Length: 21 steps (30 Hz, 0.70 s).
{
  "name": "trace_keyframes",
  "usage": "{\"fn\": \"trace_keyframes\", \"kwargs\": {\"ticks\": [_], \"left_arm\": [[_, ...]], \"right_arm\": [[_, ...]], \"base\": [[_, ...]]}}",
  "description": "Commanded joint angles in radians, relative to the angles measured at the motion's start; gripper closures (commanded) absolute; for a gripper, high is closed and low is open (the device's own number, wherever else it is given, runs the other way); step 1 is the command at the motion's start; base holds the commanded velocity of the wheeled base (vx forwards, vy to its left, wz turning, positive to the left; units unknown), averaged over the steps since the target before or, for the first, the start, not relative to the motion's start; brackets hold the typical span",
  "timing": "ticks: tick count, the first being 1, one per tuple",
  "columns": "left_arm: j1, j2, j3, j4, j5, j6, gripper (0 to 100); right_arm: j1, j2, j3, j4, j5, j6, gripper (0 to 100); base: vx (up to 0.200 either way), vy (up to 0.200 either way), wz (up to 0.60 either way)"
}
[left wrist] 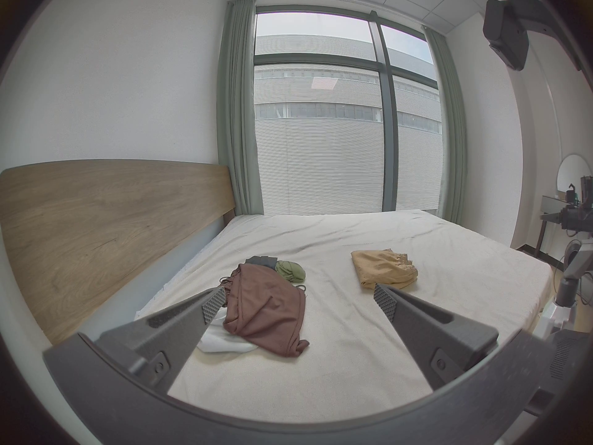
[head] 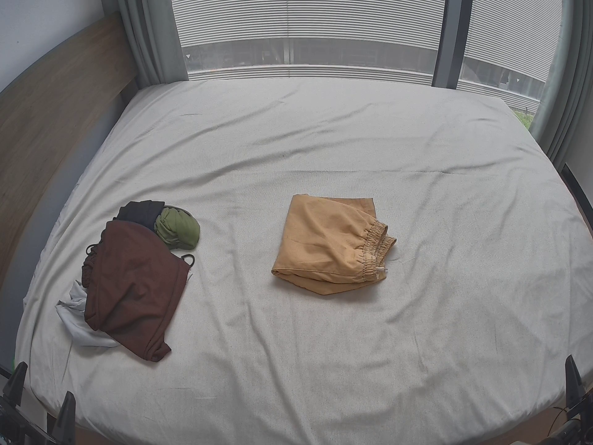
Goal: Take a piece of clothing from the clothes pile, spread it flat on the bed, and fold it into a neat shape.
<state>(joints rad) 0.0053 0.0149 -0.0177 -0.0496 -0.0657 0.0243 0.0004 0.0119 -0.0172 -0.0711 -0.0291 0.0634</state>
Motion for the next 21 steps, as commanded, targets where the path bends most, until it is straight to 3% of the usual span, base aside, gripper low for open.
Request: {"fn": "trace_keyframes", "kwargs": {"ticks": [1,4,9,14,21], "left_arm": [[0.001,-0.015,0.018,-0.001,0.0,-0.001,0],[0.001,-0.015,0.018,0.059,0.035,-0.001,0],[0.001,-0.015,0.018,0.05,0.041,-0.004,0],[-0.001,-0.015,0.018,0.05,0.041,-0.007,0],[-0.001,-0.015,0.018,0.05,0.041,-0.007,0]], "right_arm": [[0.001,-0.012,0.017,-0.001,0.005,-0.005,0],[0.001,-0.012,0.017,0.002,0.003,-0.037,0],[0.001,-0.012,0.017,0.013,0.063,-0.014,0],[0.0,-0.012,0.017,0.016,0.002,-0.024,0],[-0.002,-0.012,-0.017,0.112,0.046,-0.071,0]], "base": [[0.0,0.0,0.0],[0.0,0.0,0.0],[0.0,0.0,0.0],[0.0,0.0,0.0],[0.0,0.0,0.0]]}}
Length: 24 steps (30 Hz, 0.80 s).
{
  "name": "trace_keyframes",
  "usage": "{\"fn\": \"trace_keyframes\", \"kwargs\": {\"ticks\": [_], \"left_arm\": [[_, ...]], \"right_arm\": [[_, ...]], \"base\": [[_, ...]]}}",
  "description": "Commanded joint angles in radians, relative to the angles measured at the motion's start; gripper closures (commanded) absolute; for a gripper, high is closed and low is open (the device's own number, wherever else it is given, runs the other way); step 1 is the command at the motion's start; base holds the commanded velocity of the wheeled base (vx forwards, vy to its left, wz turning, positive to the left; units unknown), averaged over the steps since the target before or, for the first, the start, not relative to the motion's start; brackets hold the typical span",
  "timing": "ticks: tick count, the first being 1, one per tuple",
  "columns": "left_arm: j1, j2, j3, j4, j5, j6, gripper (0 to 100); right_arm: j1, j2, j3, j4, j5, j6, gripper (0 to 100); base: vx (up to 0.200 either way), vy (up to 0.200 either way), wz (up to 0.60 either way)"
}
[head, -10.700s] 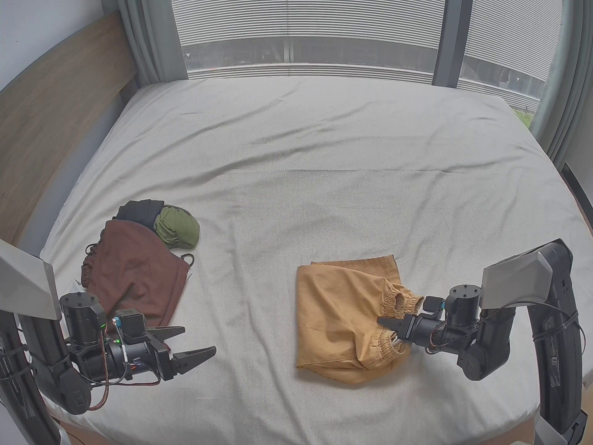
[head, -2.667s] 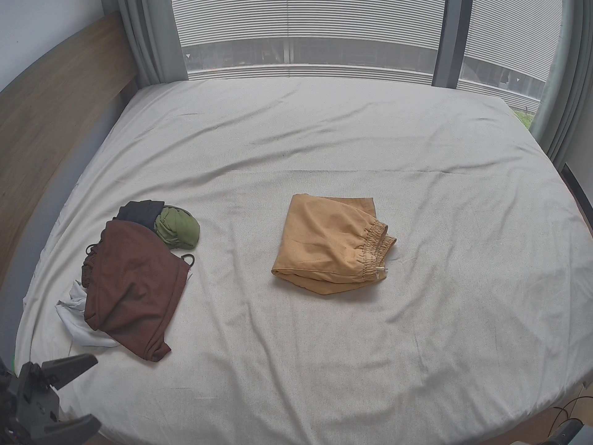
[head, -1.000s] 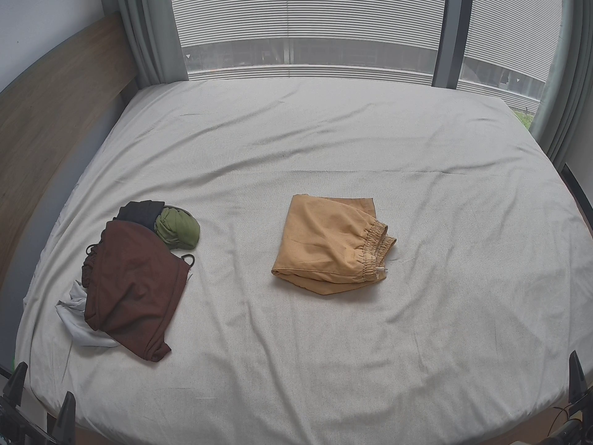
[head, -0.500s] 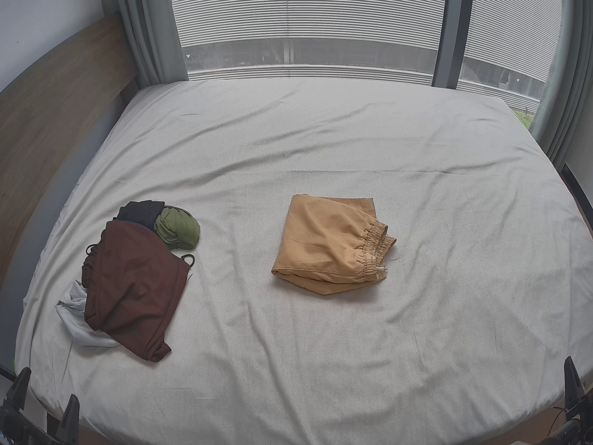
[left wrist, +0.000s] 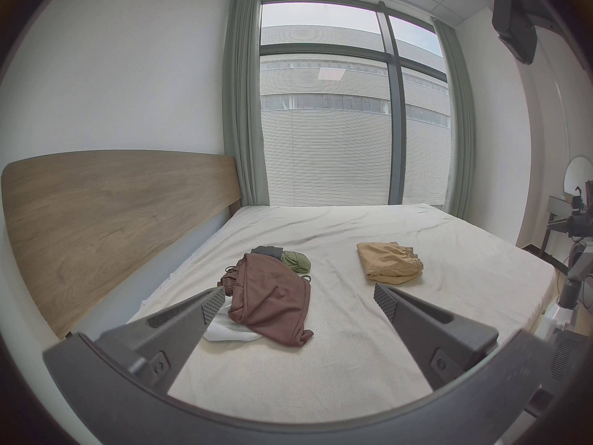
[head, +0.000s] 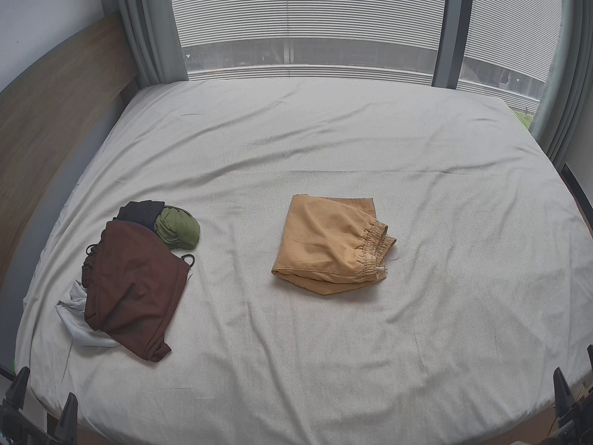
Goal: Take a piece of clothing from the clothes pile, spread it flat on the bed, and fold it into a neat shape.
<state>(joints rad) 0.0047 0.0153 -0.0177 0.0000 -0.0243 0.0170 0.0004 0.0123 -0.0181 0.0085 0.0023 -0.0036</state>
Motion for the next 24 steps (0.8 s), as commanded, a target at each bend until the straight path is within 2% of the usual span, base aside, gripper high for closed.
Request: {"fn": "trace_keyframes", "kwargs": {"ticks": [1,8,11,13,16,24], "left_arm": [[0.0,-0.015,0.018,0.0,0.0,0.0,0],[0.0,-0.015,0.018,0.0,0.0,0.0,0],[0.0,-0.015,0.018,0.0,0.001,0.0,0],[0.0,-0.015,0.018,0.0,0.0,0.0,0],[0.0,-0.015,0.018,0.0,0.001,0.0,0],[0.0,-0.015,0.018,0.0,0.001,-0.002,0]], "right_arm": [[-0.003,-0.011,-0.016,0.033,0.036,-0.003,0],[-0.003,0.0,-0.017,0.028,0.044,0.014,0],[-0.005,0.0,0.009,-0.001,-0.061,0.027,0],[-0.005,0.0,0.017,-0.009,-0.053,0.031,0],[0.001,0.0,0.013,0.002,-0.007,0.007,0],[0.006,-0.009,0.018,-0.007,-0.002,0.011,0]], "base": [[0.0,0.0,0.0],[0.0,0.0,0.0],[0.0,0.0,0.0],[0.0,0.0,0.0],[0.0,0.0,0.0],[0.0,0.0,0.0]]}}
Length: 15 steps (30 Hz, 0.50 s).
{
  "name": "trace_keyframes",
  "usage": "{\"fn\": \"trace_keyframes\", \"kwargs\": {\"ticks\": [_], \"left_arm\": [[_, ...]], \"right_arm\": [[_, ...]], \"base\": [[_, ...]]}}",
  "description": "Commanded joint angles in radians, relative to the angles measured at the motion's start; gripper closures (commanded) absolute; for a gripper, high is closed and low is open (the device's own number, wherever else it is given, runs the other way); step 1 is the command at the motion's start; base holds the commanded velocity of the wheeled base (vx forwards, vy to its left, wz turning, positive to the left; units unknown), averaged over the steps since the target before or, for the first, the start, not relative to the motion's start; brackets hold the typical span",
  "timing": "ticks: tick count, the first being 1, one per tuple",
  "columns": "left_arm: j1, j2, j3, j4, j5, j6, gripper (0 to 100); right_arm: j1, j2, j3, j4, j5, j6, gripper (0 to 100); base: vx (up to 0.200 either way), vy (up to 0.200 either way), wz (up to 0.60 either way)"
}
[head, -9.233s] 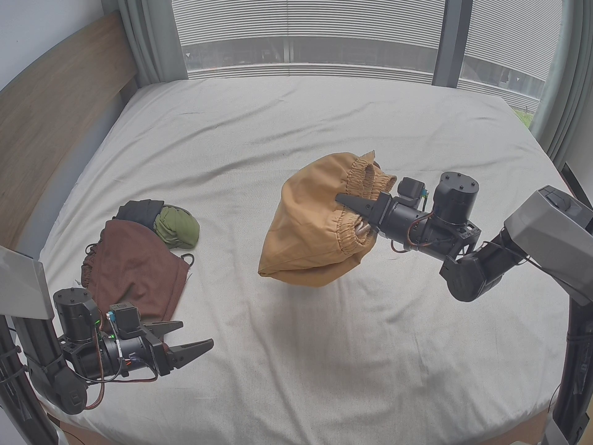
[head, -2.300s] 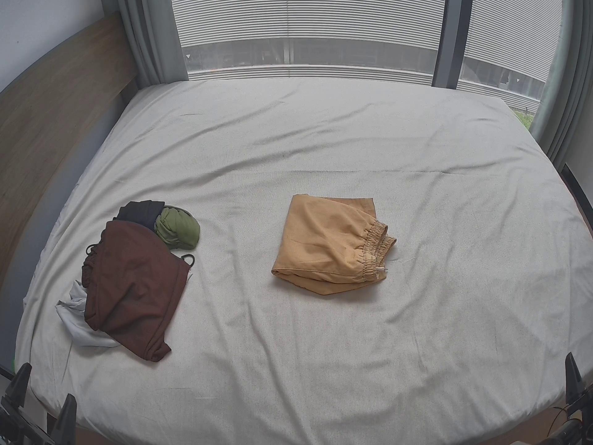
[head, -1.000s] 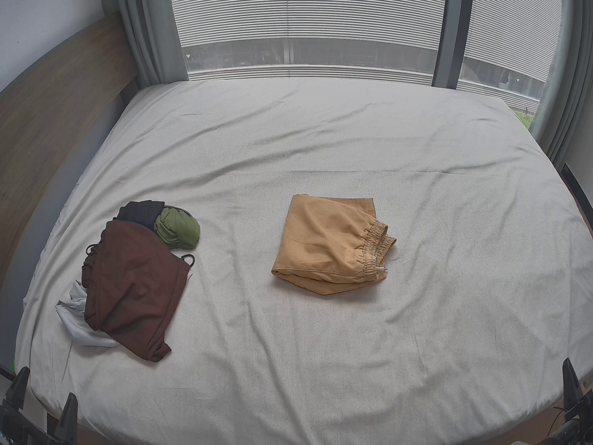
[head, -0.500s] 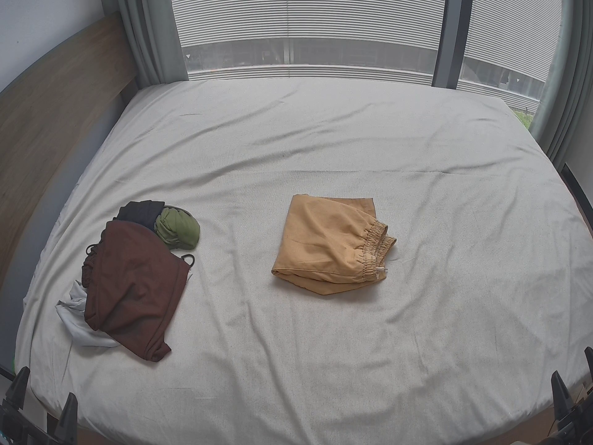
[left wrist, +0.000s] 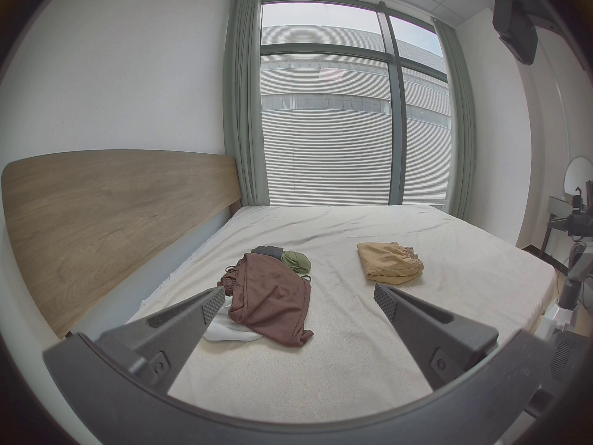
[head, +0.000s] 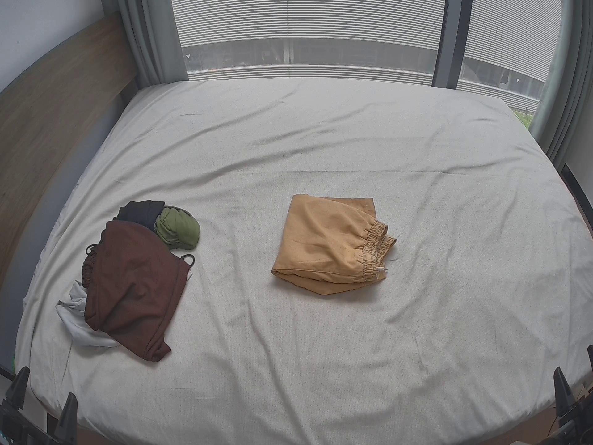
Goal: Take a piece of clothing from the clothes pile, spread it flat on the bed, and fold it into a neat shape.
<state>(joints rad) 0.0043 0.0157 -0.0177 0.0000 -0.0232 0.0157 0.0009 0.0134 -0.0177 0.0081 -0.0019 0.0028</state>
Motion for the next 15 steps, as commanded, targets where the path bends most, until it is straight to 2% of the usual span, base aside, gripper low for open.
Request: {"fn": "trace_keyframes", "kwargs": {"ticks": [1,15], "left_arm": [[0.0,-0.016,0.018,0.0,0.0,0.0,0],[0.0,-0.016,0.018,0.0,0.0,-0.003,0]], "right_arm": [[0.005,-0.01,0.018,-0.007,0.002,0.005,0],[0.002,-0.01,0.018,-0.007,0.005,-0.007,0]], "base": [[0.0,0.0,0.0],[0.0,0.0,0.0]]}}
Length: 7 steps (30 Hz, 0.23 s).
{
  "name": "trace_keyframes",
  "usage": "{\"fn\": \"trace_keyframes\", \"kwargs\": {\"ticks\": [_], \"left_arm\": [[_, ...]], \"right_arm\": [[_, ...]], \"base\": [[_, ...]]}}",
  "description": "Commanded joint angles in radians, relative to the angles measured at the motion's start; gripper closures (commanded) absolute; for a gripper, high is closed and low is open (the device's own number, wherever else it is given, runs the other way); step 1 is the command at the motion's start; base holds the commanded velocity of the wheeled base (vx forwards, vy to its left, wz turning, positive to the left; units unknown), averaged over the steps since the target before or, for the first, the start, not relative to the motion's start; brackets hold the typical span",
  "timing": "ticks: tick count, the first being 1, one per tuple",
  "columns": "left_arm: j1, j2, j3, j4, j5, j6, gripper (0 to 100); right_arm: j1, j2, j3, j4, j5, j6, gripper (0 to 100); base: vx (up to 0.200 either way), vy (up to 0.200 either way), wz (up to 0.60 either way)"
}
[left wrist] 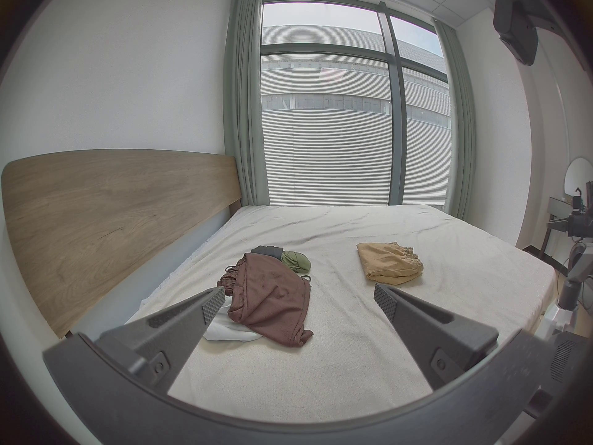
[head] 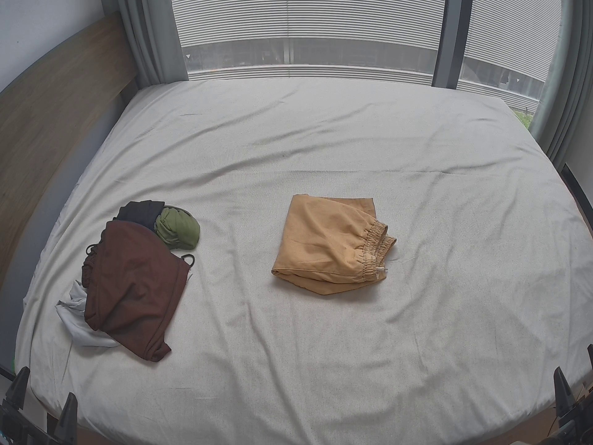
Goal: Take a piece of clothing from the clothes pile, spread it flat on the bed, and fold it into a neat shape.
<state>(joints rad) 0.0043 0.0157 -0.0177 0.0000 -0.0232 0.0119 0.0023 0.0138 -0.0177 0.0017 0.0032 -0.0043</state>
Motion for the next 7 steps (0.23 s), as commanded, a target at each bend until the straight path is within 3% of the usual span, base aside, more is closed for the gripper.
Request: {"fn": "trace_keyframes", "kwargs": {"ticks": [1,7], "left_arm": [[0.0,-0.016,0.018,0.0,0.0,0.0,0],[0.0,-0.016,0.018,0.0,0.0,0.0,0]], "right_arm": [[0.001,-0.011,0.018,0.0,0.0,0.0,0],[0.001,-0.009,0.018,0.001,0.0,0.0,0]], "base": [[0.0,0.0,0.0],[0.0,0.0,0.0]]}}
